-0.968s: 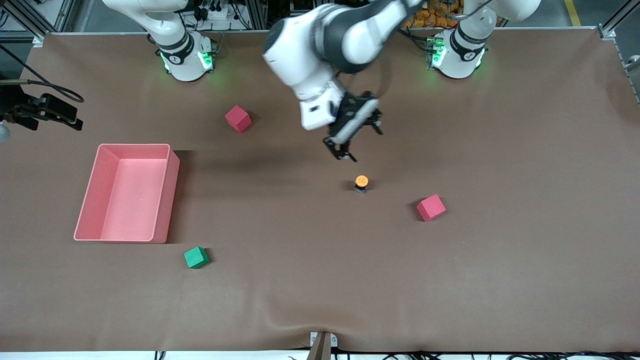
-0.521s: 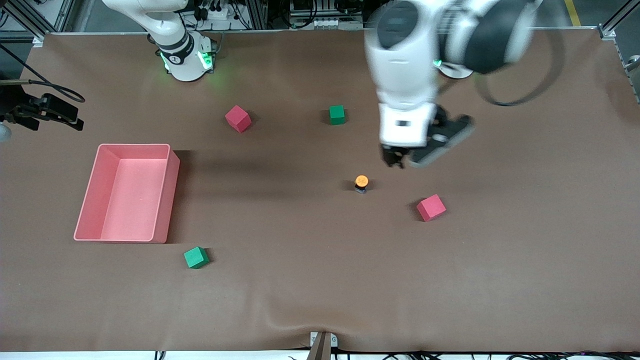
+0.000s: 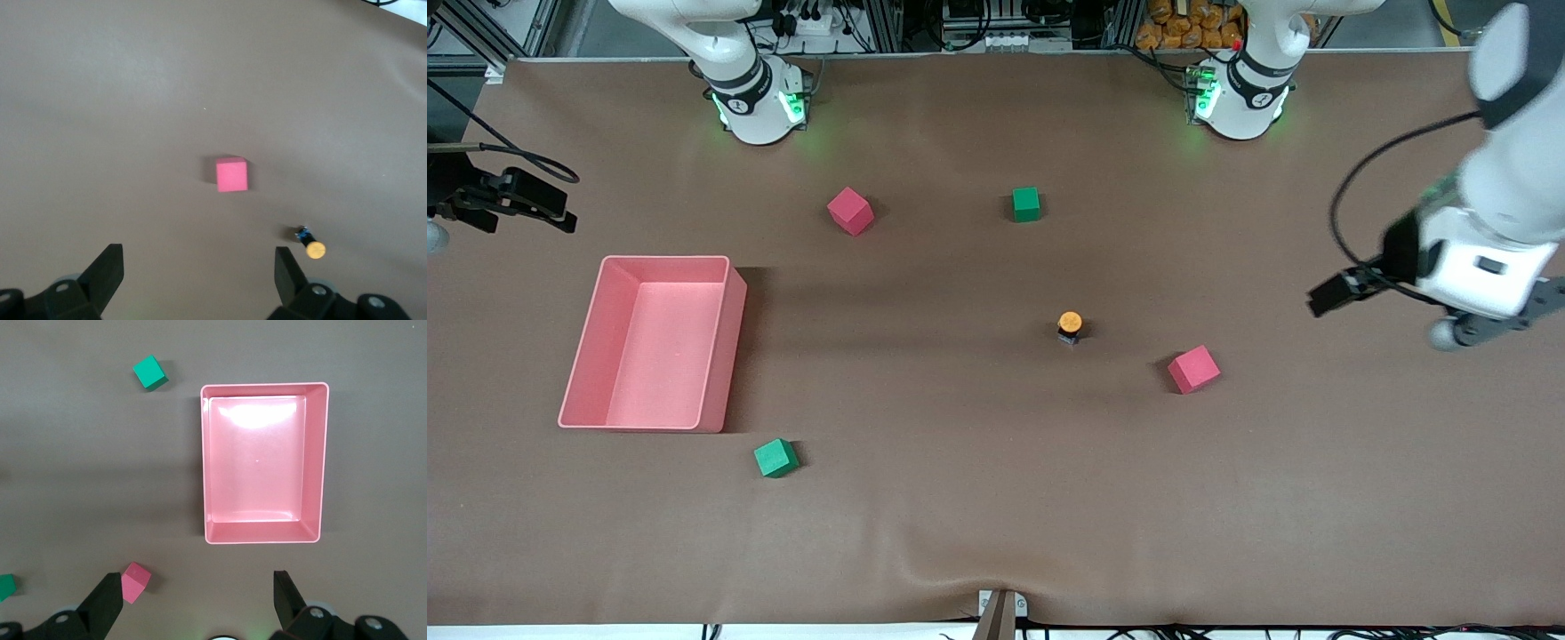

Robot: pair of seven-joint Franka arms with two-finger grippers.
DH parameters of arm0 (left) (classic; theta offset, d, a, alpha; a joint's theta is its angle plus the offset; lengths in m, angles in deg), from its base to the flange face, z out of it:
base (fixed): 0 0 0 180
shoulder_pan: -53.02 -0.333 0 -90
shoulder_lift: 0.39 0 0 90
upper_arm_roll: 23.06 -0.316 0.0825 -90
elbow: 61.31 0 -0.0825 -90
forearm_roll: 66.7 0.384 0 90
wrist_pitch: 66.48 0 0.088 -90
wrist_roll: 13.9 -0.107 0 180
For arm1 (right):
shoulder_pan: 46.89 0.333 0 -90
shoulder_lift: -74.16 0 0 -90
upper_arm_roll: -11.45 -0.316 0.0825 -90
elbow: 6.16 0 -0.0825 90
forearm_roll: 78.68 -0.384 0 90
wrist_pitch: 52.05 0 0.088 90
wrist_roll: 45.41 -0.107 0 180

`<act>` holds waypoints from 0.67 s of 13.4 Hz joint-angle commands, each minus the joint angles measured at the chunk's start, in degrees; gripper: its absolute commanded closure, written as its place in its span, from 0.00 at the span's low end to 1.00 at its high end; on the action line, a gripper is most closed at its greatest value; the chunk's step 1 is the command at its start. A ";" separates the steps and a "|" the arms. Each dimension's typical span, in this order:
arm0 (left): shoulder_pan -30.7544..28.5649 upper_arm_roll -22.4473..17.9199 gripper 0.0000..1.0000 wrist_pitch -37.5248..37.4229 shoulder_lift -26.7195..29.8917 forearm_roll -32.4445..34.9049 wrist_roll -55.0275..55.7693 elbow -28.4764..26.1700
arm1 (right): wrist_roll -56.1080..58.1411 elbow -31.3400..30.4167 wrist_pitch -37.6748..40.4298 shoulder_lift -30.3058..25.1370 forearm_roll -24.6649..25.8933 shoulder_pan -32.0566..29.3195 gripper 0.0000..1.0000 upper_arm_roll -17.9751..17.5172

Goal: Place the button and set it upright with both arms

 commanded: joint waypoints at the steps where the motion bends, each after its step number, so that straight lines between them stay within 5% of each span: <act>1: -1.83 0.88 0.00 -0.18 1.00 -0.93 -5.77 -1.43 | -0.21 0.77 0.32 0.34 -0.91 0.35 0.00 0.34; 4: -2.98 0.70 0.00 -0.27 1.26 -2.51 -9.50 -1.87 | -0.21 0.86 0.24 0.34 -0.91 0.35 0.00 0.34; 9: -2.28 -1.57 0.00 -0.01 10.39 -2.34 -13.69 -11.53 | -0.21 0.77 0.32 0.34 -0.91 0.35 0.00 0.34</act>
